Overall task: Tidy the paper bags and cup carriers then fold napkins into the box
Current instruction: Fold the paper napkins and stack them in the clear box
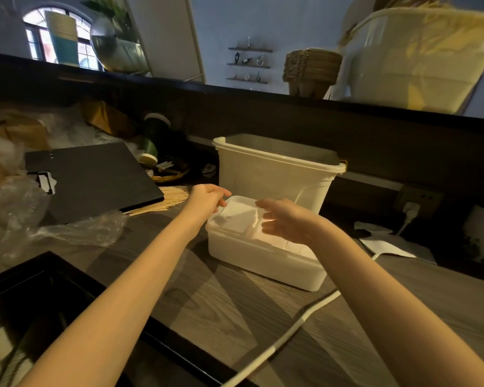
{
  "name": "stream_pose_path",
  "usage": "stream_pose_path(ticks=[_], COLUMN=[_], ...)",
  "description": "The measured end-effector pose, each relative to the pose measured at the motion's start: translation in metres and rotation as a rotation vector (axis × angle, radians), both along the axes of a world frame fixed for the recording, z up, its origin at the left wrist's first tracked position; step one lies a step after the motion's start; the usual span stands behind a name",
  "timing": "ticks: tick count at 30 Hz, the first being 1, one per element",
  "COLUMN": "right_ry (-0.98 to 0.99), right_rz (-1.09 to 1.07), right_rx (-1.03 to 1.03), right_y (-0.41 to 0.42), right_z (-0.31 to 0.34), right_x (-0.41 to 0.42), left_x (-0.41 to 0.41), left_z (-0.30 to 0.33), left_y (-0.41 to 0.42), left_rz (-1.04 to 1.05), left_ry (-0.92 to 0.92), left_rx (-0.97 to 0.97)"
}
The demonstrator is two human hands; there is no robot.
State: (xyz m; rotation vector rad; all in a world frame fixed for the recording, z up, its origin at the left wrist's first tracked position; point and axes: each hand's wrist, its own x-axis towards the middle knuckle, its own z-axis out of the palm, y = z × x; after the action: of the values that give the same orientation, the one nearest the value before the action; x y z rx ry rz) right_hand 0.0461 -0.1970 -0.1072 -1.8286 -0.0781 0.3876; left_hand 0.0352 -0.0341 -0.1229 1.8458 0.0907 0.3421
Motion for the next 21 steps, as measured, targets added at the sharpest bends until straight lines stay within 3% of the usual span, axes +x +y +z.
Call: stream_pose_path(ticks=[11, 17, 21], right_ry=[-0.16, -0.194, -0.262], right_rz=[-0.199, -0.393, -0.525], right_rx=[-0.102, -0.051, -0.158], right_y=[-0.113, -0.193, -0.228], right_z=[0.029, 0.016, -0.003], right_x=[-0.018, -0.021, -0.018], left_x=[-0.005, -0.007, -0.001], left_z=[0.032, 0.031, 0.02], left_y=[-0.113, -0.205, -0.246], left_rz=[-0.306, -0.431, -0.439], left_ry=[-0.017, 0.023, -0.002], left_rx=[0.037, -0.004, -0.033])
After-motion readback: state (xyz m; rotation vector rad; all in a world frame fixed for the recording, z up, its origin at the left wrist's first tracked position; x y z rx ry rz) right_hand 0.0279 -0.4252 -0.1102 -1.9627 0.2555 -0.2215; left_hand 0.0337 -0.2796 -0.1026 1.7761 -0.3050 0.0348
